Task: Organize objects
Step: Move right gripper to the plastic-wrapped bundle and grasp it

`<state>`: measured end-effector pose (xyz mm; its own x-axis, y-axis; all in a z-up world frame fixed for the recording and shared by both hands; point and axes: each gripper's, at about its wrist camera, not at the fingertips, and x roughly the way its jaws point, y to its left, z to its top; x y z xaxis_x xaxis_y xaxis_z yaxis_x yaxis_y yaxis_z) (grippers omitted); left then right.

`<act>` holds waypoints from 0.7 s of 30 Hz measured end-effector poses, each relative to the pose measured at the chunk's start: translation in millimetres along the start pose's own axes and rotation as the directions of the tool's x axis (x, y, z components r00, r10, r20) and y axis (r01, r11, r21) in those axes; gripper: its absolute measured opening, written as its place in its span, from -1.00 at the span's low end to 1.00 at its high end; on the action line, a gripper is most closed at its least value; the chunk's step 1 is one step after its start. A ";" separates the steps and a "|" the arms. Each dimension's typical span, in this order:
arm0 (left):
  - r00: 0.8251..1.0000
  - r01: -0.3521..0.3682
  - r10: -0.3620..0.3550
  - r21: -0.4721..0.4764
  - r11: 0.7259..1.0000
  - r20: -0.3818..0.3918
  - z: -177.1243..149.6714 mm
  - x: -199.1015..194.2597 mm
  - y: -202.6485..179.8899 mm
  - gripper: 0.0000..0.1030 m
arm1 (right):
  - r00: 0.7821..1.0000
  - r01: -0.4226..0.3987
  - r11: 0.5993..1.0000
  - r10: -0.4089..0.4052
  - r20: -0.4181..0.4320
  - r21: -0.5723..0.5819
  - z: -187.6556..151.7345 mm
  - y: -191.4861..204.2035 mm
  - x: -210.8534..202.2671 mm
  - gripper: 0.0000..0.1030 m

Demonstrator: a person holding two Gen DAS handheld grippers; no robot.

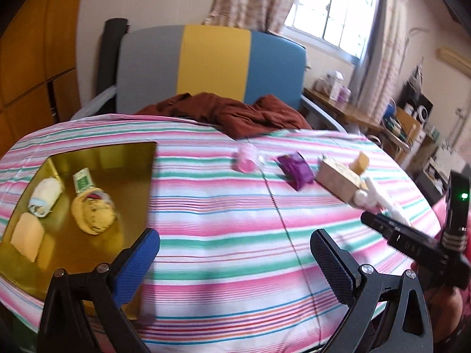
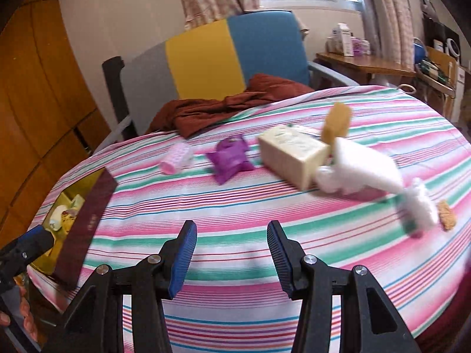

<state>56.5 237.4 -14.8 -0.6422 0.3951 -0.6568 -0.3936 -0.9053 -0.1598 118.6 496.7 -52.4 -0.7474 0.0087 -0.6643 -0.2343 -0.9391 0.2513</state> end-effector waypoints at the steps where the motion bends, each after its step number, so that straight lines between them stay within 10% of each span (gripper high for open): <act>1: 1.000 0.002 -0.002 0.008 1.000 -0.009 -1.3 2.7 -4.6 0.99 | 1.000 0.018 1.000 -0.018 0.005 -0.001 -0.5 -6.3 -2.8 -0.02; 8: 0.996 0.052 -0.045 0.081 0.995 -0.081 -13.8 21.4 -36.9 0.99 | 0.987 0.160 0.987 -0.161 0.025 0.015 -4.9 -59.4 -16.4 -0.02; 14: 0.986 0.125 -0.109 0.119 0.985 -0.127 -18.4 34.9 -63.9 0.99 | 0.931 0.341 0.935 -0.350 0.104 0.097 10.4 -122.5 -27.3 -0.02; 21: 0.977 0.175 -0.143 0.207 0.962 -0.161 -9.7 50.9 -105.7 0.99 | 0.927 0.372 0.917 -0.375 -0.010 0.147 18.2 -167.7 13.6 -0.09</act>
<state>71.8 351.7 -38.5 -0.4654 0.4902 -0.7370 -0.6276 -0.7699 -0.1158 136.4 660.6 -90.8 -0.5990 0.3563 -0.7172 -0.5840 -0.8071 0.0868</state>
